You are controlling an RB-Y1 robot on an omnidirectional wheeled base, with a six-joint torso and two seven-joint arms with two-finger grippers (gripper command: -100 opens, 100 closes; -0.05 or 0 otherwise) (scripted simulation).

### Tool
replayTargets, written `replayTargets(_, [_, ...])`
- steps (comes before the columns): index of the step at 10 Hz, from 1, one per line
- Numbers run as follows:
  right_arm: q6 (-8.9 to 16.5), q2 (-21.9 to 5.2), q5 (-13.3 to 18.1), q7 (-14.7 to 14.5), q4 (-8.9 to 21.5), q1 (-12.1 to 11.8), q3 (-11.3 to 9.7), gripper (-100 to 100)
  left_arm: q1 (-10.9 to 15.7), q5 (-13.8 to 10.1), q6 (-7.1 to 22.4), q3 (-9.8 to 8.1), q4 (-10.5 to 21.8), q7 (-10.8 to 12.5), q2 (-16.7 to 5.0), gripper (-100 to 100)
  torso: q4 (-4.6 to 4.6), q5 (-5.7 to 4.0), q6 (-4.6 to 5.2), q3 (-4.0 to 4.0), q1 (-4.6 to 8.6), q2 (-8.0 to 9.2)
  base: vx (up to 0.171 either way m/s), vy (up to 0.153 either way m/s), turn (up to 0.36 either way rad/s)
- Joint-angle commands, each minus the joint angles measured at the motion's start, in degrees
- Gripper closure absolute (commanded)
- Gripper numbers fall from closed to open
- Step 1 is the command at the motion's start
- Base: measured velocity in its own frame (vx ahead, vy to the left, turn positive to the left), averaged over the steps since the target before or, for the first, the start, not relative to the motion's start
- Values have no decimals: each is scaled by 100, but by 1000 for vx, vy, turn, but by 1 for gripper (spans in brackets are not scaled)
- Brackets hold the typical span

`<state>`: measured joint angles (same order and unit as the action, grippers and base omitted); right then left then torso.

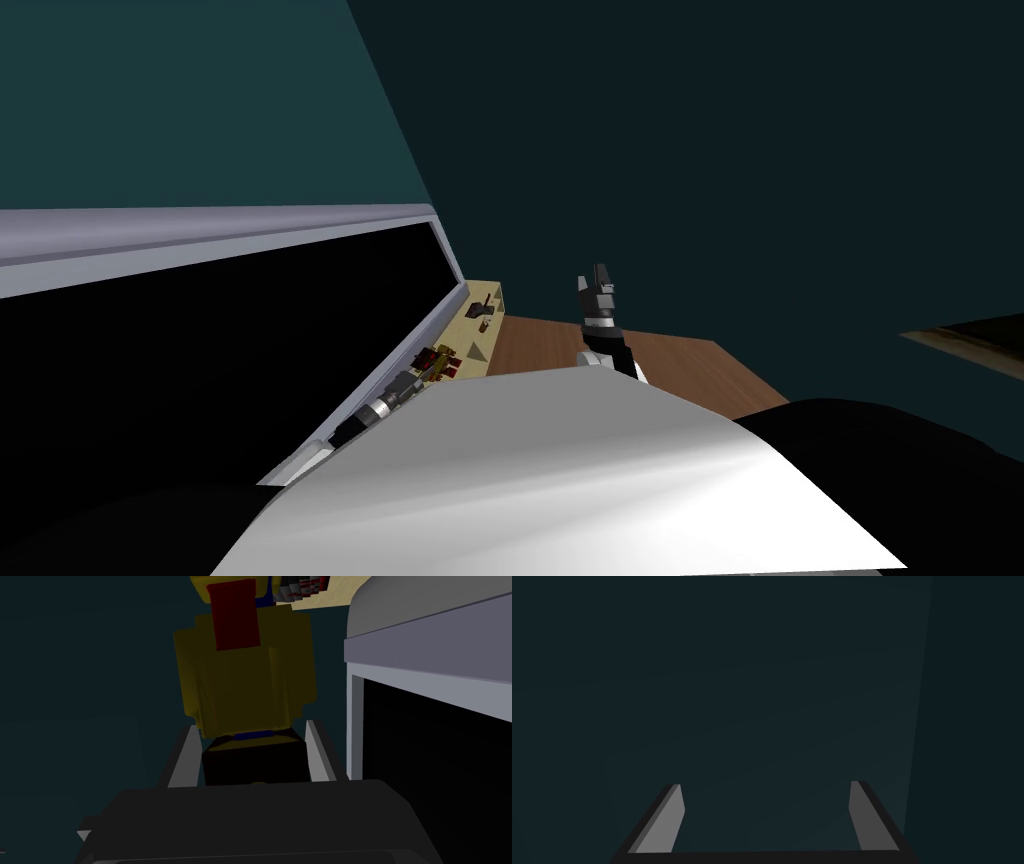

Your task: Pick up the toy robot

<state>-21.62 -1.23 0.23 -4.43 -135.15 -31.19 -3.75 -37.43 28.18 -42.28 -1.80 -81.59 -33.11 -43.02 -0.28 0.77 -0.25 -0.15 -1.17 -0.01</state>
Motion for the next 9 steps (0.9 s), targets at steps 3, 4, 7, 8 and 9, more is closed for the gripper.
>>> replayTargets(3, [0,0,0,0,0,1,0,0,114,100,525,143,-395,168,22,100,-2,-2,5,-5,-7,-7,-69,32,-29])
replayTargets(4, [0,0,0,0,0,1,0,0,114,100,670,143,-395,168,22,100,0,-2,1,1,-8,2,-56,23,-5])
replayTargets(7, [0,0,0,0,0,0,0,0,225,196,1127,284,-760,329,43,100,5,-8,1,6,-9,8,-84,53,-31])
replayTargets(8, [0,0,0,0,0,0,0,0,225,196,1191,284,-760,329,43,100,4,-12,-4,1,0,-3,-13,5,6])
replayTargets(9, [0,0,0,0,0,-1,0,0,335,292,1402,425,-1017,490,64,100,3,-16,-6,-6,10,-16,-87,64,-27])
